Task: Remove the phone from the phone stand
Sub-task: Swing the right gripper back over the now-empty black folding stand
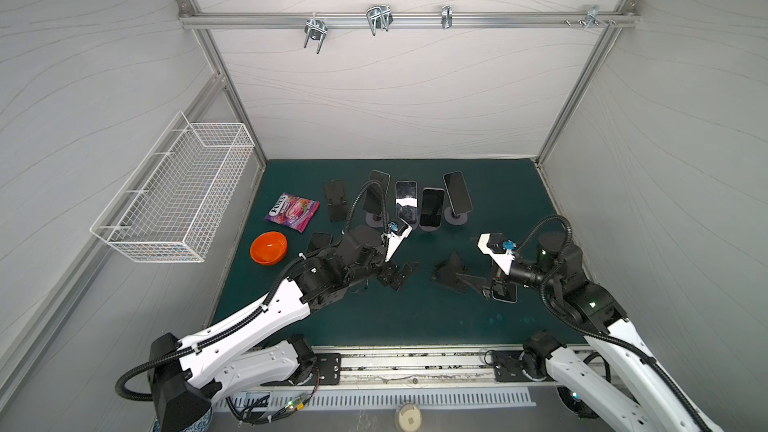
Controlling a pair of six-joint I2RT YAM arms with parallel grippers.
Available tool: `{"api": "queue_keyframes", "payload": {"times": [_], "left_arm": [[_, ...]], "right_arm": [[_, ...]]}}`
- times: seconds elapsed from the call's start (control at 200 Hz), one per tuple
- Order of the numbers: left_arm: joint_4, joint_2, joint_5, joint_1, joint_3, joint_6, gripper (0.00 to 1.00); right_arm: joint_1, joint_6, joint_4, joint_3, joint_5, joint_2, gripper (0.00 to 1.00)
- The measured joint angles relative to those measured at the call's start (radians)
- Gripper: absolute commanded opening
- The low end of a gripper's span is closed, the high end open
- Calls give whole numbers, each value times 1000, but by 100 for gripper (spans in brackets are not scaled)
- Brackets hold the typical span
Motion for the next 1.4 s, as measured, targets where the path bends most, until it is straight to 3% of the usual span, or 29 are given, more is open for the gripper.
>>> {"api": "queue_keyframes", "payload": {"times": [0.16, 0.425, 0.865, 1.4], "left_arm": [[-34, -27, 22, 0, 0, 43, 99], [-96, -63, 117, 0, 0, 95, 99], [-223, -87, 172, 0, 0, 148, 99], [-270, -104, 200, 0, 0, 158, 99]], "right_arm": [[0, -95, -53, -1, -64, 24, 99], [0, -81, -14, -62, -73, 101, 99], [0, -66, 60, -105, 39, 212, 99], [0, -56, 191, -130, 155, 234, 99]]}}
